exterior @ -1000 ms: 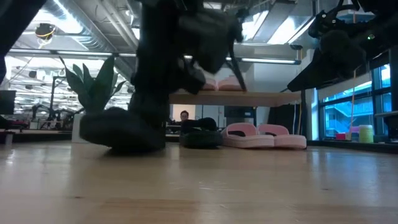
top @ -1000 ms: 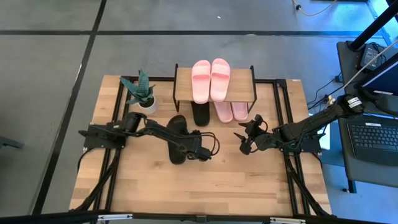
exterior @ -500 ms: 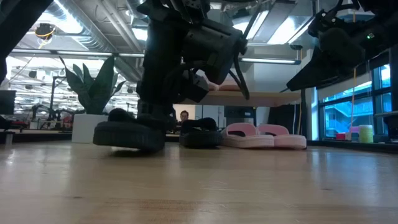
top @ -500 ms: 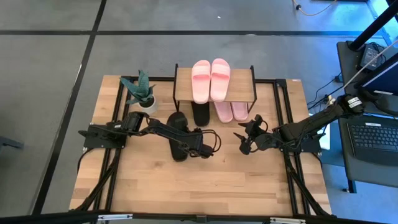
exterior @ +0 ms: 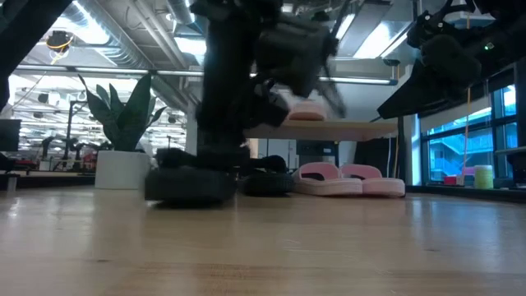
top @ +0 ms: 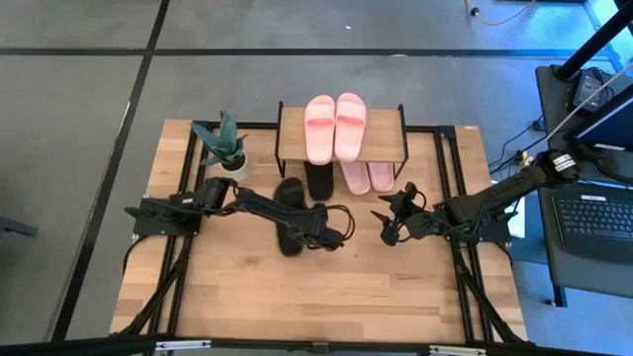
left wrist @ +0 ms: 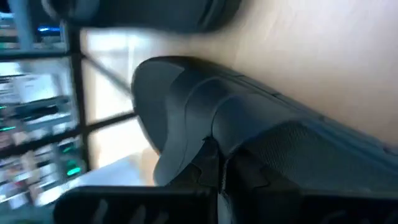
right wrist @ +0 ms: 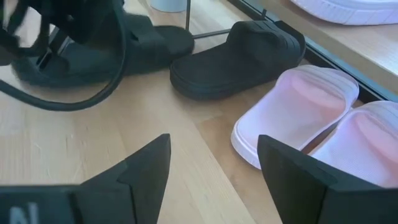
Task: Pick and place slides into the shelf
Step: Put the black slipper under the shelf
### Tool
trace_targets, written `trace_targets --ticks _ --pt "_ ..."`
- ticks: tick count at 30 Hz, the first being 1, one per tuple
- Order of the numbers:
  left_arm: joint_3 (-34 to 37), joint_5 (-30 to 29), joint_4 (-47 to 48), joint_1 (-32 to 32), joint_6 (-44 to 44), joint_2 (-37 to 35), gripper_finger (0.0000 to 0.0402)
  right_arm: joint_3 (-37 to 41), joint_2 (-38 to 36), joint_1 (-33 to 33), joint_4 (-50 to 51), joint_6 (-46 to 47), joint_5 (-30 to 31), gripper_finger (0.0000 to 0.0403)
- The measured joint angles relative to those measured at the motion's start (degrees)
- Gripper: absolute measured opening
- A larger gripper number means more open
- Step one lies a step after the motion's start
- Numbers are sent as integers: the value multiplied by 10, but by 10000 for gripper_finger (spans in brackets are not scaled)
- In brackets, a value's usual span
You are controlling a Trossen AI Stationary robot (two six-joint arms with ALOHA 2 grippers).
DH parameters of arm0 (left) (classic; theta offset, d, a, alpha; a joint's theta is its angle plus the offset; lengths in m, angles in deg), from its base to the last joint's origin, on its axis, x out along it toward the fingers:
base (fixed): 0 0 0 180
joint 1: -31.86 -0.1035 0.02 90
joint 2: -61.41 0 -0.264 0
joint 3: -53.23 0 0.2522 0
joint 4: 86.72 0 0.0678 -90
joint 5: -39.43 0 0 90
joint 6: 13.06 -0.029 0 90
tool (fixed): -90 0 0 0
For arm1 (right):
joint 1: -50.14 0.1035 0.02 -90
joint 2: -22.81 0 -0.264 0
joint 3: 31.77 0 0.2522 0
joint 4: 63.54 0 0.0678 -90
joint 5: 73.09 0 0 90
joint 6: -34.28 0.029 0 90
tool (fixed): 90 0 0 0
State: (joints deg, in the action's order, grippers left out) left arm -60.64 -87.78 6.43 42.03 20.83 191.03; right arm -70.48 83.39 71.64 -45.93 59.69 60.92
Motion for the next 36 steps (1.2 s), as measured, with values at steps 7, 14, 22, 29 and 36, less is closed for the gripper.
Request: trace_targets --ticks 7,14,22,29,36 --pt "-44 -6 -41 -1 -51 0 3 0 0 0 0 0 0 242" --pt "-43 -9 -46 -18 -57 0 3 0 0 0 1 0 0 242" --pt "-41 -13 -43 -43 -47 0 3 0 0 0 2 0 0 242" --pt "-41 -17 -55 -51 -60 0 3 0 0 0 3 0 -1 242" --pt "-41 -20 -85 -48 -61 -1 30 0 0 0 3 0 -1 242"
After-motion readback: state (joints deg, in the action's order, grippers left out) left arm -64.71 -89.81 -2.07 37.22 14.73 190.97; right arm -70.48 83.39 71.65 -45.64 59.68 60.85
